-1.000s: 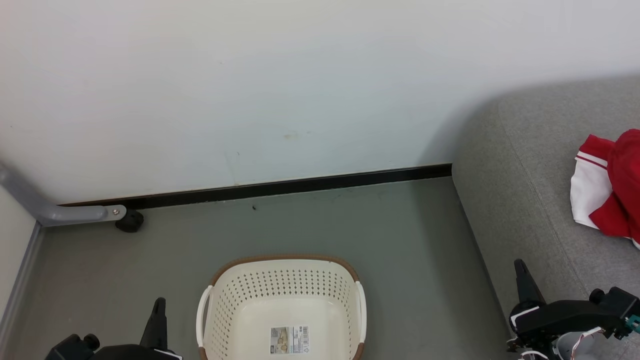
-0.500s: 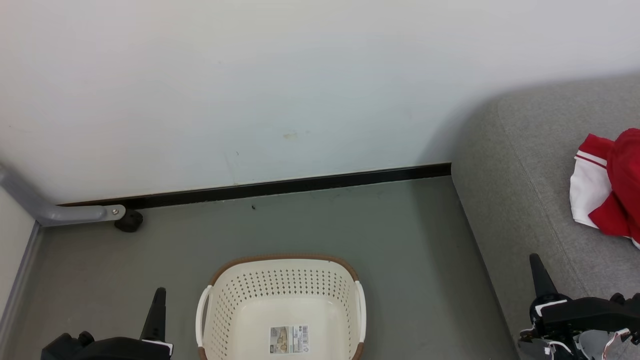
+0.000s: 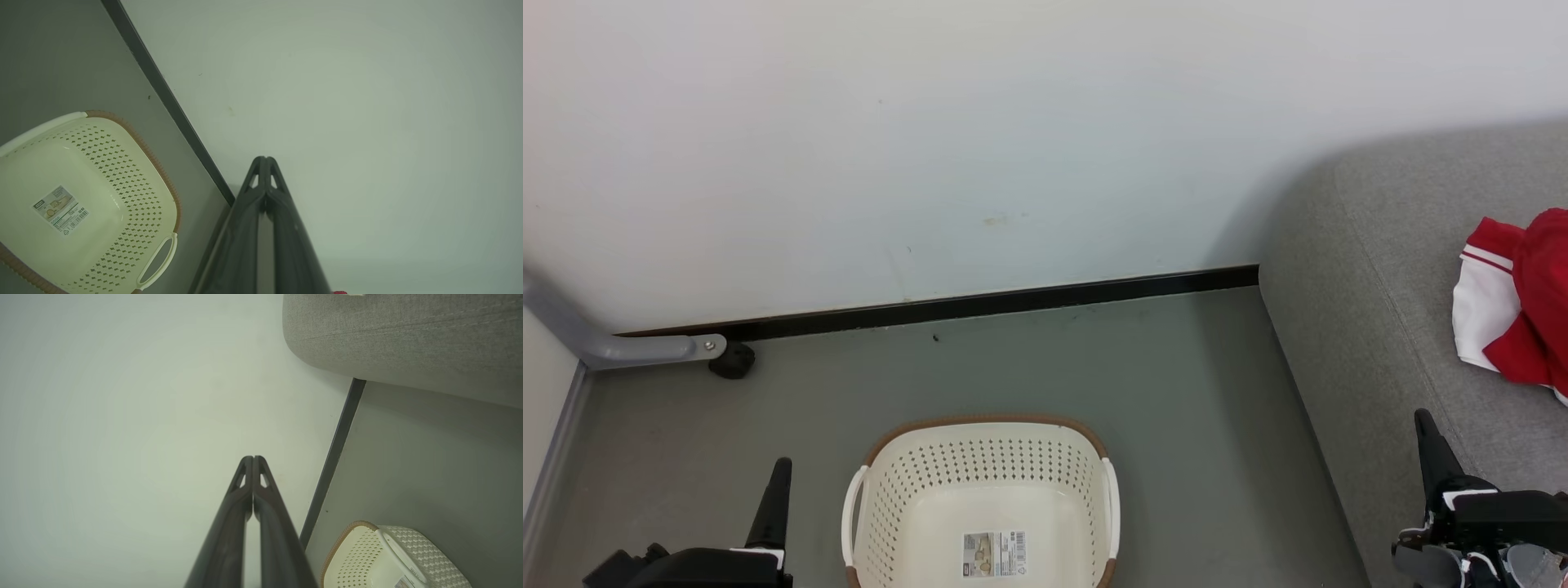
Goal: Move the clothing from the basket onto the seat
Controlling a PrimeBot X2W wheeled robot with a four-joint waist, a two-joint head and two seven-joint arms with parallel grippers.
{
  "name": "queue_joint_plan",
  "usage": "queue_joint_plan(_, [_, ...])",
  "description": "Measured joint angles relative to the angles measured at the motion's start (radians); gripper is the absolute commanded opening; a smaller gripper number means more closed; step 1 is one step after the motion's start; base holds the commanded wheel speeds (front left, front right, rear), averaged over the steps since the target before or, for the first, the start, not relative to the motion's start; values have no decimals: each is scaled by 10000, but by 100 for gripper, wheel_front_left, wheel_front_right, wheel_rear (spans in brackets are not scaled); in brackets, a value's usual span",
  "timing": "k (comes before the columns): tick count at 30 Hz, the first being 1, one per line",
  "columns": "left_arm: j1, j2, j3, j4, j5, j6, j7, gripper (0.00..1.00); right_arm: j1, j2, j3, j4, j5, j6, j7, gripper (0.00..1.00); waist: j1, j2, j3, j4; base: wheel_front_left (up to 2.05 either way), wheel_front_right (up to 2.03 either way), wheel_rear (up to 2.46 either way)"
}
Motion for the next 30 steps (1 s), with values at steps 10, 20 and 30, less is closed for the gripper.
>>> queue_joint_plan(10, [-68,-132,284,-151,-1097,-167,355,0,18,13,-449,-219,1354,157,353,0,0,0,12,-12,0,0,0])
queue_joint_plan(20, [-162,-251,430,-230,-1582,-253,512,0,44,21,-663,-357,1956,244,514,0,0,0,17,-18,0,0,0])
queue_joint_plan(30, [-162,-257,430,-234,-1676,-253,512,0,46,21,-665,-362,1956,244,514,0,-1,0,17,-18,0,0,0])
